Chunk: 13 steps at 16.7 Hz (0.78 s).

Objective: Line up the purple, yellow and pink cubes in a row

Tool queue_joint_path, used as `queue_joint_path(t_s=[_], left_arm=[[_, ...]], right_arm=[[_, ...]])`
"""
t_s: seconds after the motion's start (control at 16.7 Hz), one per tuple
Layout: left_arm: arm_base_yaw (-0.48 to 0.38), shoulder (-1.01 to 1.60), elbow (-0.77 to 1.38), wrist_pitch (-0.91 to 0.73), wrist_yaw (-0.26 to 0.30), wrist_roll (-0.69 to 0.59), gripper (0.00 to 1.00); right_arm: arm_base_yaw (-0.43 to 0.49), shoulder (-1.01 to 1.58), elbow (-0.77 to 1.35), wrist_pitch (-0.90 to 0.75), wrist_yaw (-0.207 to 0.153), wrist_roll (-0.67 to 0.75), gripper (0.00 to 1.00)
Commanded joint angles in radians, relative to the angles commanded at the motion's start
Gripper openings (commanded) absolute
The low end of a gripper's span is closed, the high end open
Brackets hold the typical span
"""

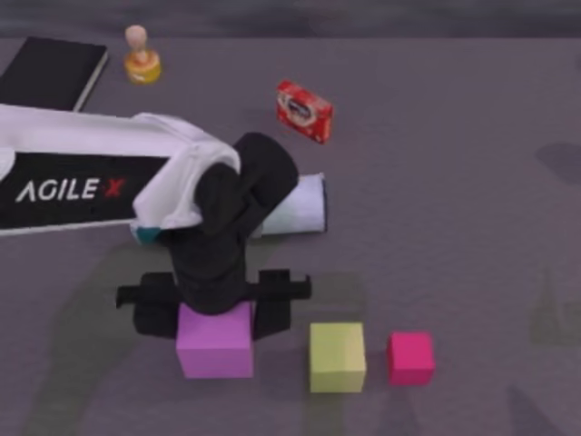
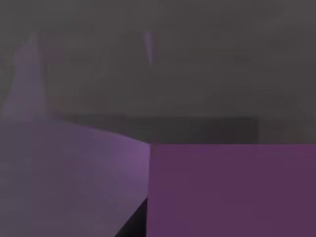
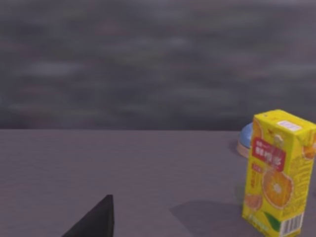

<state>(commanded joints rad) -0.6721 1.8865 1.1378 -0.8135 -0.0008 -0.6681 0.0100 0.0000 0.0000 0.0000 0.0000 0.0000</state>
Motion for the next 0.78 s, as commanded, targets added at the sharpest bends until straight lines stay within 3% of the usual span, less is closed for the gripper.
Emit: queue_joint_path(t_s=[0.3, 0.78], left_arm=[[-0.002, 0.006, -0.012, 0.014, 0.000, -0.001, 0.00], [-0.002, 0.006, -0.012, 0.014, 0.000, -0.001, 0.60]], right_arm=[[0.000, 0.000, 0.000, 0.000, 0.000, 0.000, 1.00], [0.000, 0.000, 0.000, 0.000, 0.000, 0.000, 1.00]])
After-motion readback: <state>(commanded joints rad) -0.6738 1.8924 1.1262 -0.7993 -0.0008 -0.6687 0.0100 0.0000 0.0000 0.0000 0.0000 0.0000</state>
